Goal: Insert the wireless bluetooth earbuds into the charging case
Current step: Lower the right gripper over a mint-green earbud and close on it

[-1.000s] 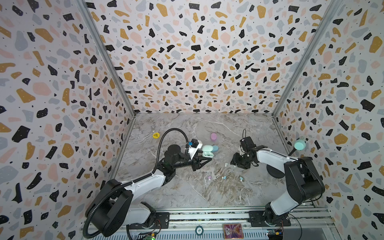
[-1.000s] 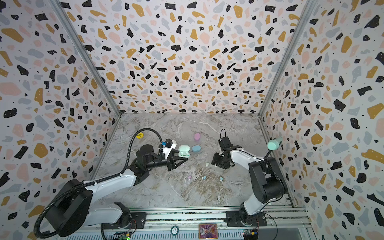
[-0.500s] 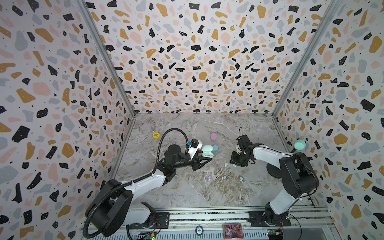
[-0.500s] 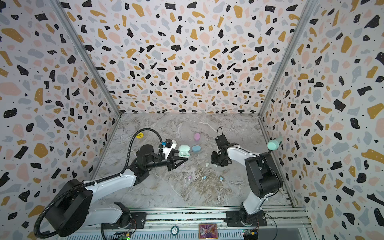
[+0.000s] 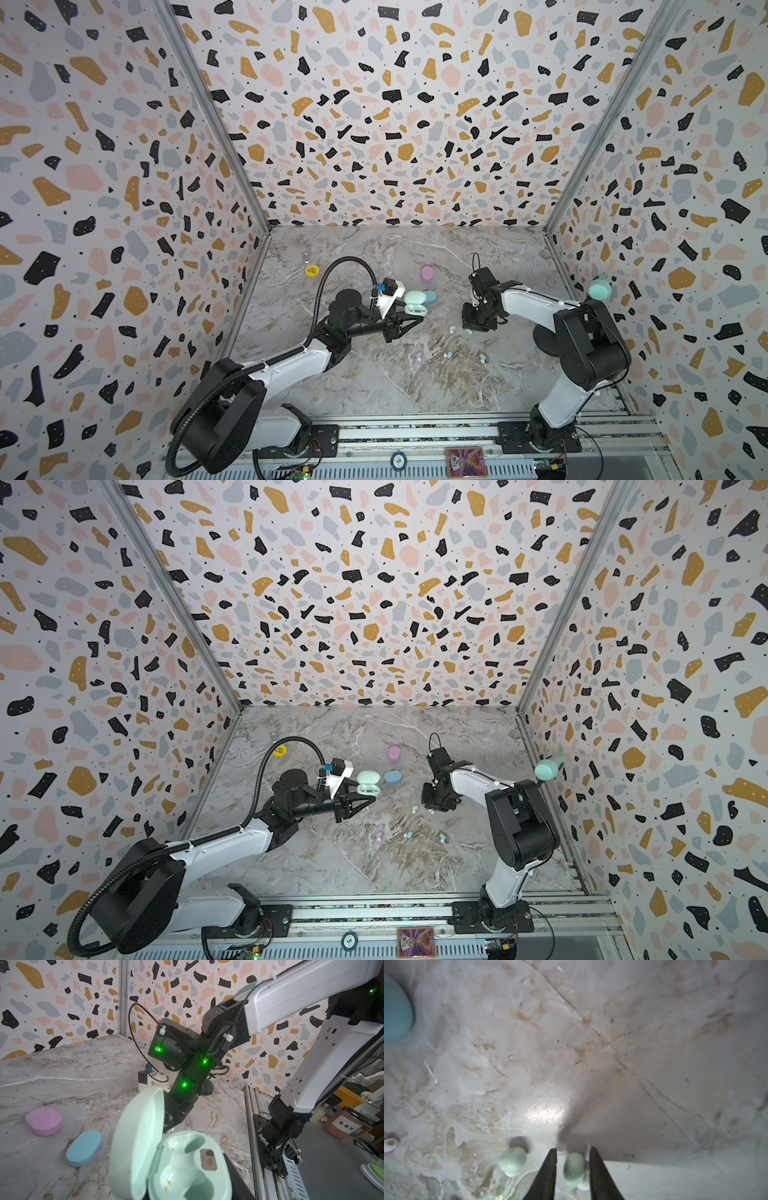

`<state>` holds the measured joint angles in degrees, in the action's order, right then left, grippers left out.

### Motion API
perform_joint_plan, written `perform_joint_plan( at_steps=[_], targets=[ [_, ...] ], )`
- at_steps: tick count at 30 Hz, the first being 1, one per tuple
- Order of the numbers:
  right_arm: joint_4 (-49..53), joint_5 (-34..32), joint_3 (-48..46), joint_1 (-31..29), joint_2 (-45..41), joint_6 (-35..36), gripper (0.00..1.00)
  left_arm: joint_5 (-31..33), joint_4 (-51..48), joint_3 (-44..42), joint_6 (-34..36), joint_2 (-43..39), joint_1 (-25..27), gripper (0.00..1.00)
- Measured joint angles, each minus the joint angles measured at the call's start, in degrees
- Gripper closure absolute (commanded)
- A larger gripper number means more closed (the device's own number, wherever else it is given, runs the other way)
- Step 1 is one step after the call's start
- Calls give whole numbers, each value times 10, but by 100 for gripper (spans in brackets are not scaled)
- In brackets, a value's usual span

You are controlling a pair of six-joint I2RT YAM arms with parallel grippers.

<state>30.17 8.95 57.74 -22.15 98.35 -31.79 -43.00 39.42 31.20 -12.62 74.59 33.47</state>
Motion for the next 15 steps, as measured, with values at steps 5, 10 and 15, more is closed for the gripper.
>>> perform_joint_plan(
  at_steps=[5,10,15],
  targets=[
    [5,-2,5,-4,4,2,76,0,-8,0,0,0,0,100],
    [13,-10,9,-5,7,6,75,0,-10,0,2,-1,0,100],
    [23,-13,11,-5,7,12,75,0,-13,0,4,-5,0,100]
  ],
)
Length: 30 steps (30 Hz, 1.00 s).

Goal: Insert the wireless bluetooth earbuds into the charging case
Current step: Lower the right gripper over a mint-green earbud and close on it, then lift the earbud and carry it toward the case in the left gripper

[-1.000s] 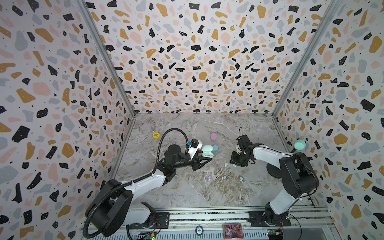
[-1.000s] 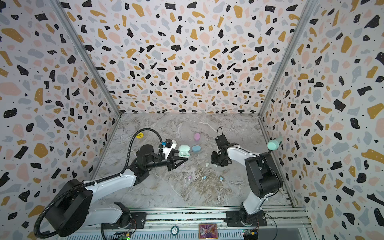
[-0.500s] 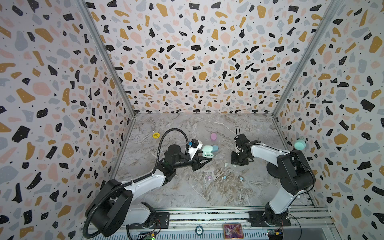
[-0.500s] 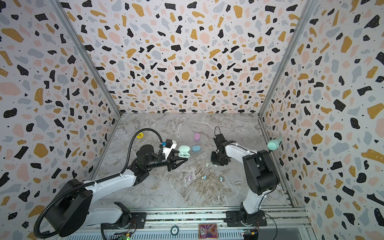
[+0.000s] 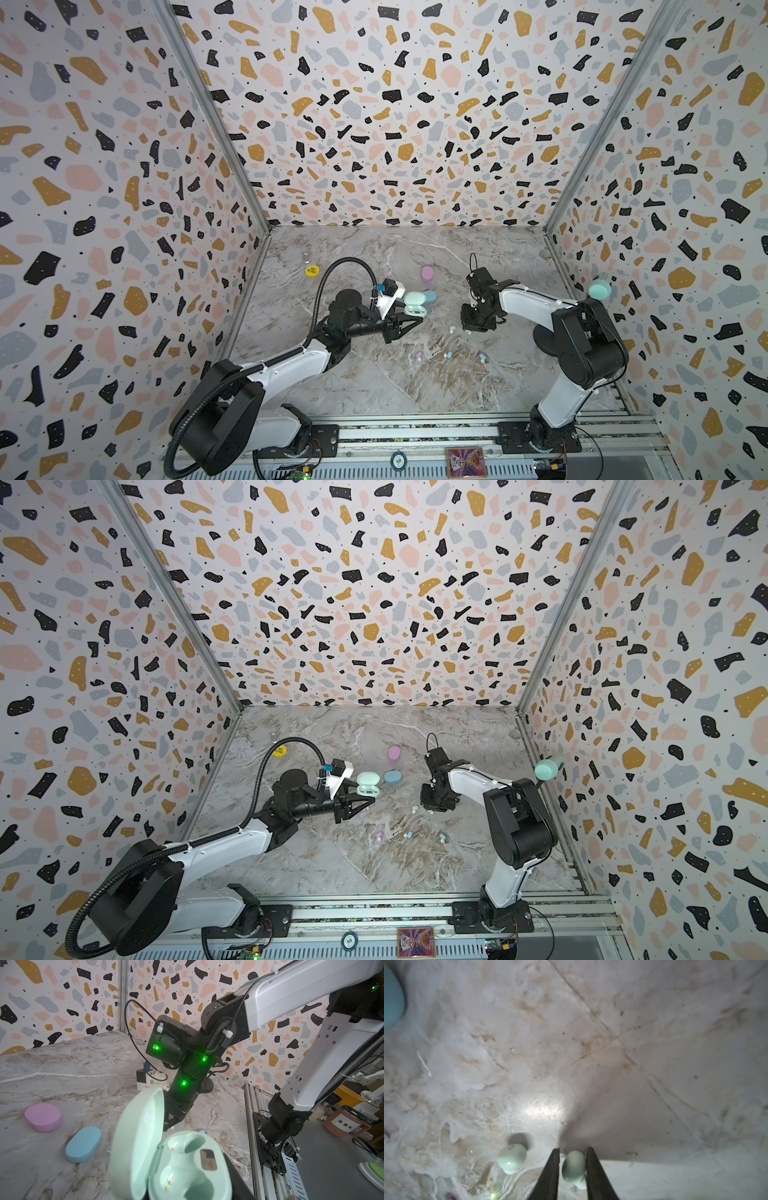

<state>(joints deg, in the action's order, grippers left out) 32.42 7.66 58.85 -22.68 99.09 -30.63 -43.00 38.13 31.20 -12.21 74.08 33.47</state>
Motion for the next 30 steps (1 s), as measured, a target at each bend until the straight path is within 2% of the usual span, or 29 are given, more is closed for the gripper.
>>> perform_joint_plan(
  at_steps=[7,14,26,30],
  targets=[
    [13,-7,6,-3,4,5,78,0,-4,0,2,-2,0,100],
    [14,-9,9,-6,6,5,89,0,-5,0,6,-3,0,100],
    [19,-1,12,-9,3,10,92,0,-7,0,11,-4,0,100],
    [25,23,12,-9,-37,13,92,0,-2,0,10,-1,0,100]
  ],
)
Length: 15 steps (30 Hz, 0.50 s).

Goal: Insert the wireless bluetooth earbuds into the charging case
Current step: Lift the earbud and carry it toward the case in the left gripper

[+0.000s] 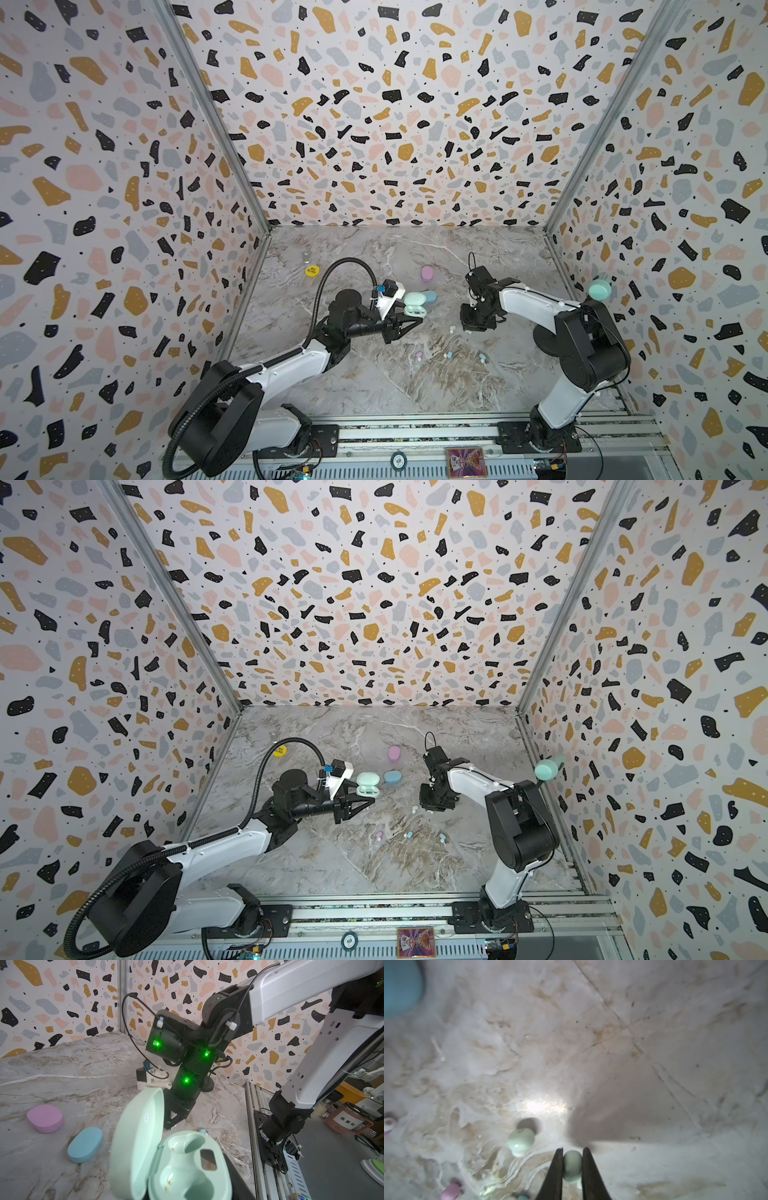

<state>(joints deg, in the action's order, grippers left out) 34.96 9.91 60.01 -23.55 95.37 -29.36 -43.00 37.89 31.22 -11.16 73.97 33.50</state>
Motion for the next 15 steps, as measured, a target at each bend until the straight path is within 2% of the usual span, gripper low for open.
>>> perform_joint_plan(
  at_steps=[15],
  targets=[
    [-3,148,55,5,-231,28,94,-31,100,37,-33,83,8,100]
  ],
)
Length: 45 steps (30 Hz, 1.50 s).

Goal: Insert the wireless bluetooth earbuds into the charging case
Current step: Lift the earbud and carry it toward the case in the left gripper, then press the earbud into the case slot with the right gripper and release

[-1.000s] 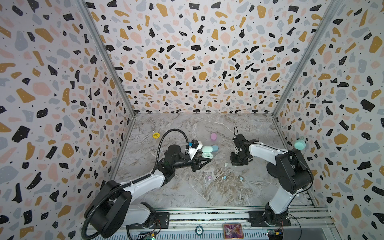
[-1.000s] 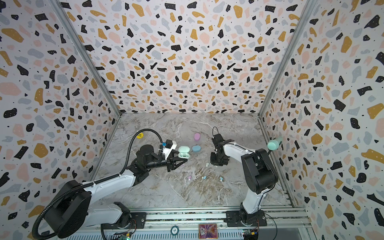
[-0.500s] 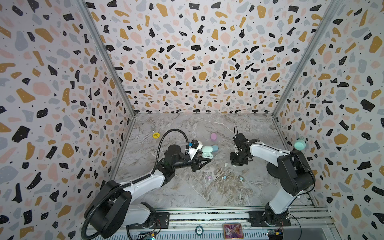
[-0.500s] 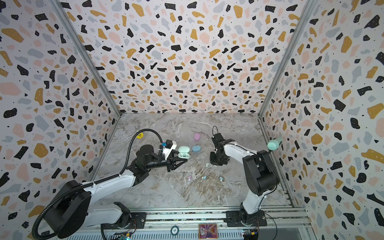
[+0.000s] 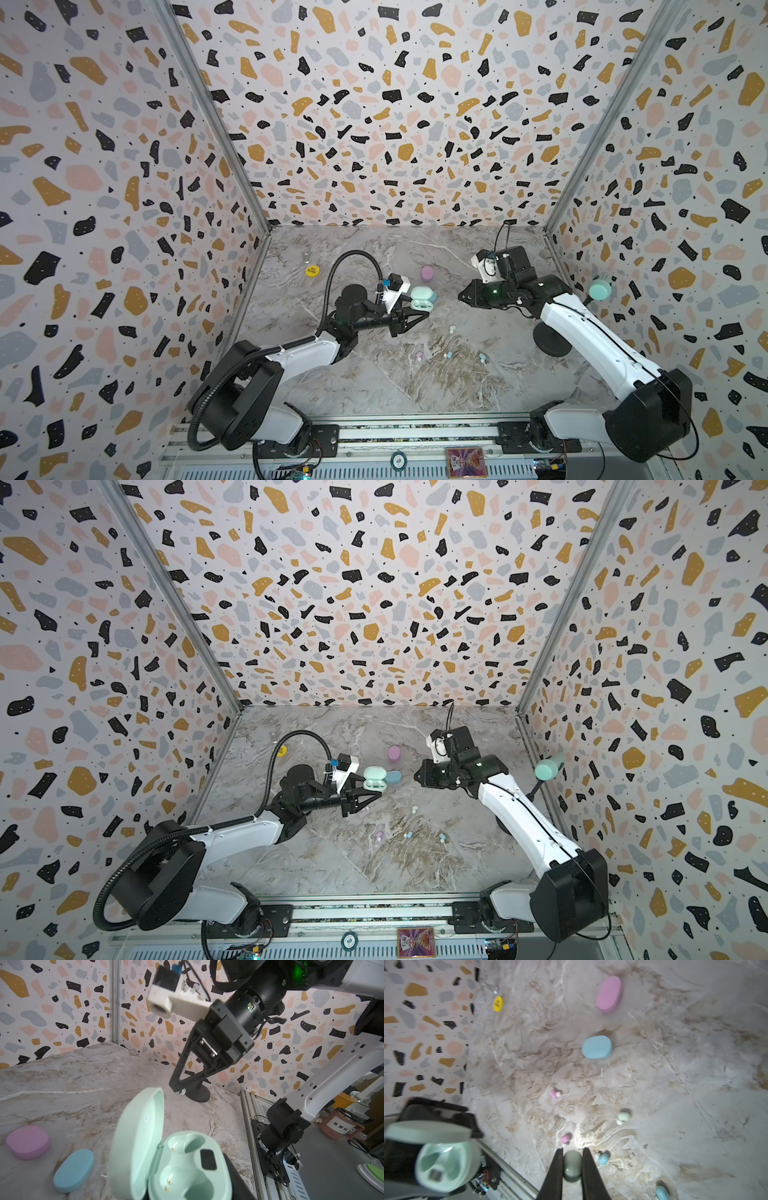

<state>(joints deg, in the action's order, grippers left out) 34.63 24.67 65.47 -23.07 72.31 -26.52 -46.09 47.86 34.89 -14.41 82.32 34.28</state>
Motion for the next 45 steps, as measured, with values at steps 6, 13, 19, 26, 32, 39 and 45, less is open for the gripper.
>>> perform_joint_plan(
  at_steps=[6,13,19,26,32,39,45],
  targets=[
    [-32,88,0,6,-49,8,94,-19,33,11,-8,11,6,100],
    [-104,208,-57,7,-97,-2,94,-36,78,15,-26,23,14,100],
    [-136,267,-79,2,-116,-7,94,-47,114,15,-43,30,25,100],
    [-158,290,-87,-17,-117,-11,94,-60,134,16,-45,32,38,100],
    [-167,296,-87,-36,-107,-13,94,-66,138,16,-44,31,43,100],
    [-170,295,-88,-43,-100,-13,94,-71,135,16,-41,27,44,100],
    [-171,284,-88,-44,-96,-13,94,-75,130,16,-31,17,45,100]
  ],
)
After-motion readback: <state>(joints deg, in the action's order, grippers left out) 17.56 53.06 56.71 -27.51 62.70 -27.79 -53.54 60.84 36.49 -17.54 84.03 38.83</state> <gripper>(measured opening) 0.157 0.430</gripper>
